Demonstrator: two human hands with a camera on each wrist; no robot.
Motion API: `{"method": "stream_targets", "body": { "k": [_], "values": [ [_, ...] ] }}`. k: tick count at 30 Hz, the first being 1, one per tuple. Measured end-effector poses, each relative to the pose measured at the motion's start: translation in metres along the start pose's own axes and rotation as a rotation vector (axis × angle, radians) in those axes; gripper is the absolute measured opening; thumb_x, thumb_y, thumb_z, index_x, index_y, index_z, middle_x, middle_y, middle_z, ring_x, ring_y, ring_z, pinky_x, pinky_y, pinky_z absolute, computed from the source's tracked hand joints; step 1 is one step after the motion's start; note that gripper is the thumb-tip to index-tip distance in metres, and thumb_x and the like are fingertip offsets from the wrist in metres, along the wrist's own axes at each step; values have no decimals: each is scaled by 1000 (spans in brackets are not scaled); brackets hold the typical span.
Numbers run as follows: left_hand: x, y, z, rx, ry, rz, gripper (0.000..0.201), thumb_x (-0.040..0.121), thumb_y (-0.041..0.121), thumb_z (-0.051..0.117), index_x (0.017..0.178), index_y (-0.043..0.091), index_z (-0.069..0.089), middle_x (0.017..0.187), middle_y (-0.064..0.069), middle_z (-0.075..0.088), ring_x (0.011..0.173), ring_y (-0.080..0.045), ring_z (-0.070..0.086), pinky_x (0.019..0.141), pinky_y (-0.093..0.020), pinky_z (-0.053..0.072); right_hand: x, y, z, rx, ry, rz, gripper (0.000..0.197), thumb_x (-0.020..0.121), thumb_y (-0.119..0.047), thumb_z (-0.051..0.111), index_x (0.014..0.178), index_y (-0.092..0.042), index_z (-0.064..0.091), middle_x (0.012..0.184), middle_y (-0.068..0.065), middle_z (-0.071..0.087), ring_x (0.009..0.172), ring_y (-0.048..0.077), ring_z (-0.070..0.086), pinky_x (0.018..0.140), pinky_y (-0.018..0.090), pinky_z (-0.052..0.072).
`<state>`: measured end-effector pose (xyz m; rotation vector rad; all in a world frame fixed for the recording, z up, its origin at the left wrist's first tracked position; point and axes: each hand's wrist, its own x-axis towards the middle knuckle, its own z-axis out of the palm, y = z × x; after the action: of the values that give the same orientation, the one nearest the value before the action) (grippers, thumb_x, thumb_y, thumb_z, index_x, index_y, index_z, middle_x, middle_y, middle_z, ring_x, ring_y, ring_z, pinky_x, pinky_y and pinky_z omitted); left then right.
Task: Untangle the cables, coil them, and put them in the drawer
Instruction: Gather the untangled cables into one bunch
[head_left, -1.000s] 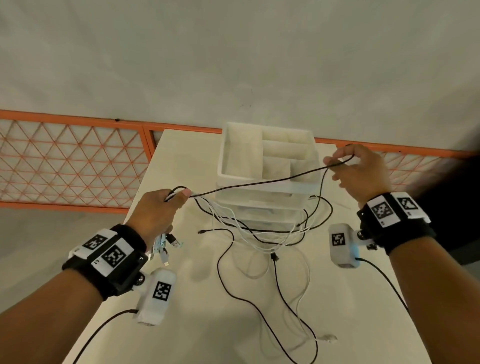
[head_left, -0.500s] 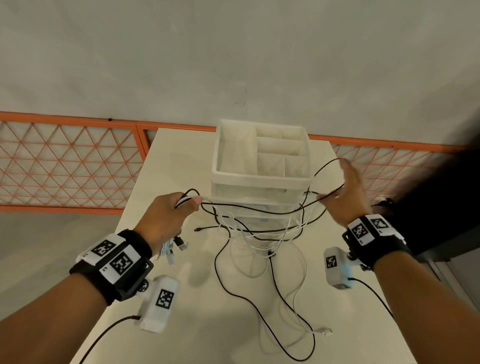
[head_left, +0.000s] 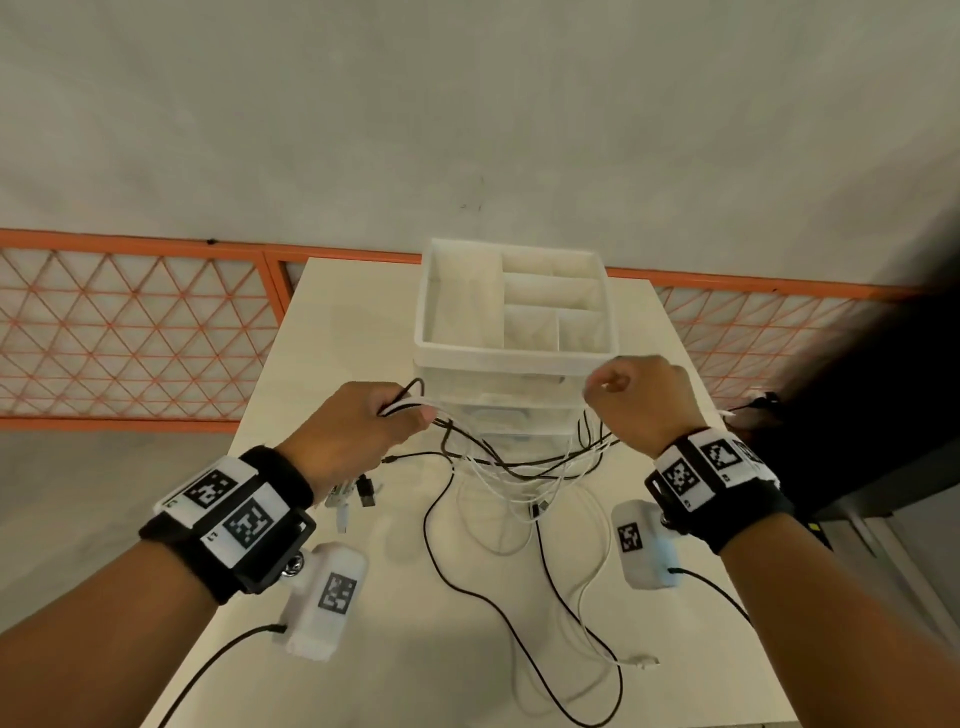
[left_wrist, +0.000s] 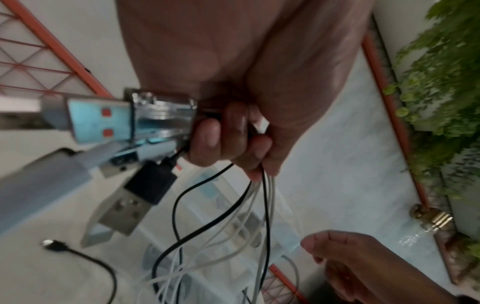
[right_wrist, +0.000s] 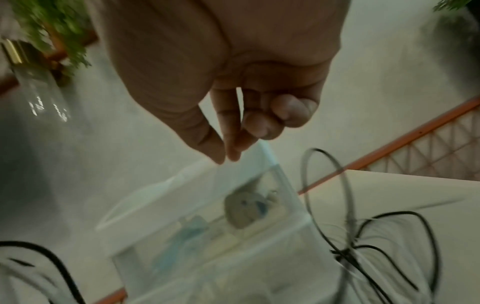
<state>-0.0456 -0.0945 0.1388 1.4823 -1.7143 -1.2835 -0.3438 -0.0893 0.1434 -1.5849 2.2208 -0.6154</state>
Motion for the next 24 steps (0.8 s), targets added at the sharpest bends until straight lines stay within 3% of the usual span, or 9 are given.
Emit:
{"method": "stream_targets", "body": {
  "k": [3,5,7,9,11,14,19,21,24],
  "values": [
    [1,12,1,-21,52,34,47,90,36,68,86,-9,55,56,1,35,41,-8,29,40,-19,29,9,-5,-5,52,204,-8,11,84,-26,65,94,-27,70,97,-1,71,94,25,66,84,35,53],
    [2,13,-4,-91,125,22,48,88,37,71,87,-9,56,55,1,32,44,-12,26,43,-24,26,19,17,2,-45,236,132,42,84,-32,69,123,-21,60,124,12,60,111,34,60,93,44,52],
    [3,10,-10,-147,170,10,53,87,37,72,87,-12,52,60,-4,28,49,-15,24,46,-26,24,22,48,21,-165,27,365,82,82,-42,75,149,-17,35,145,22,43,128,42,50,101,51,45],
    [3,6,-12,-177,175,-7,55,87,37,72,90,-14,52,64,-7,27,50,-16,22,47,-27,23,25,82,49,-79,-218,551,98,74,-42,80,152,-8,30,142,24,49,125,41,55,104,50,48],
    [3,1,-12,-184,169,-38,56,86,37,73,92,-15,52,70,-9,30,52,-18,21,47,-27,22,29,104,68,28,-292,594,76,74,-31,78,138,-1,51,125,21,63,112,38,65,95,45,56],
    [3,-8,-12,-167,160,-95,54,86,37,73,89,-13,53,74,-11,30,53,-18,21,47,-28,22,23,94,66,-219,-268,453,40,92,-30,62,123,-5,66,126,15,66,117,33,62,87,31,49],
    [5,-13,-5,-157,152,-144,48,87,34,72,81,-10,53,73,-11,30,54,-19,22,46,-27,23,11,89,72,-176,-370,366,57,86,-51,71,129,-14,63,130,9,65,121,30,61,103,38,49],
    [7,-12,0,-160,141,-144,48,88,34,72,81,-10,53,72,-10,31,54,-18,22,46,-27,23,3,91,85,-150,-444,353,47,86,-42,72,123,-14,66,120,8,70,113,27,66,97,37,53],
    [11,-10,3,-146,129,-147,37,88,34,72,75,6,51,66,-7,29,51,-17,23,46,-26,24,8,82,82,-18,-457,201,12,91,-26,68,89,-21,78,83,-5,72,81,13,67,73,25,52]
  ]
}}
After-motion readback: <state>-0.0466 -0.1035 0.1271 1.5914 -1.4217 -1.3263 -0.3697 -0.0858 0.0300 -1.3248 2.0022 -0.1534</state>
